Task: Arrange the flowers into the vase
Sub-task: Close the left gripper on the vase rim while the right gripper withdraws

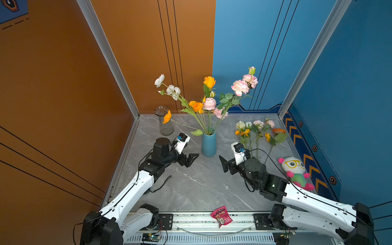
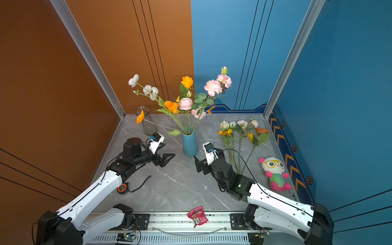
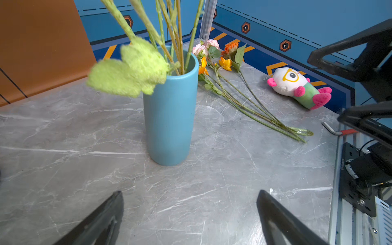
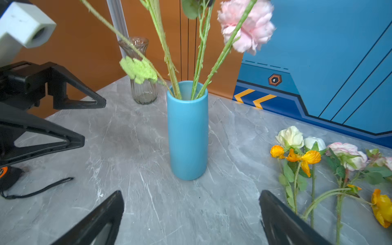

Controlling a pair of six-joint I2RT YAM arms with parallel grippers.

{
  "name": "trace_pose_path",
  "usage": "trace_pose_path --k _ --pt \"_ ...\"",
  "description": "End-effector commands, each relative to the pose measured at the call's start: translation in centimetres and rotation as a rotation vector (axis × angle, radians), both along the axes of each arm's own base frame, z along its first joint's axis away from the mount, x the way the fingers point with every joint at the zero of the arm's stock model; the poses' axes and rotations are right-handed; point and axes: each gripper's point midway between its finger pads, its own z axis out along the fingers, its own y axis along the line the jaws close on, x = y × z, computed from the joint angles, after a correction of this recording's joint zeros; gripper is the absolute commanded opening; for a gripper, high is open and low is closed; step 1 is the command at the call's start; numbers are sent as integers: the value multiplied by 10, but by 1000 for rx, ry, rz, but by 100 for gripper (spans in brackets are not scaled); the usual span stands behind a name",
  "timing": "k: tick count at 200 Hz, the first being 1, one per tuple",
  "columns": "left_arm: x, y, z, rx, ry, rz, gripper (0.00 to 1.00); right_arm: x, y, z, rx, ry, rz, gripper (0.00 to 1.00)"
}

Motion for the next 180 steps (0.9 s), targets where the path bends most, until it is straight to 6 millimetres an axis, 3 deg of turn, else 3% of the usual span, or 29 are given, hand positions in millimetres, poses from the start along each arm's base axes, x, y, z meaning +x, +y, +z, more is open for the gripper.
trace_pose_path --k 1,36,71,129,180 --pt "10 -10 4 -35 -81 28 98 -7 10 -26 9 58 64 100" --pt "37 -31 6 -115 -238 76 98 -9 19 -39 12 86 104 100" --pt "73 -50 3 -167 -272 105 98 -22 24 -42 70 123 144 100" --pt "112 -72 1 -237 -332 126 98 -28 4 -46 73 118 117 100" --pt "129 -92 -4 -251 -349 125 98 -26 -13 -47 44 117 91 100"
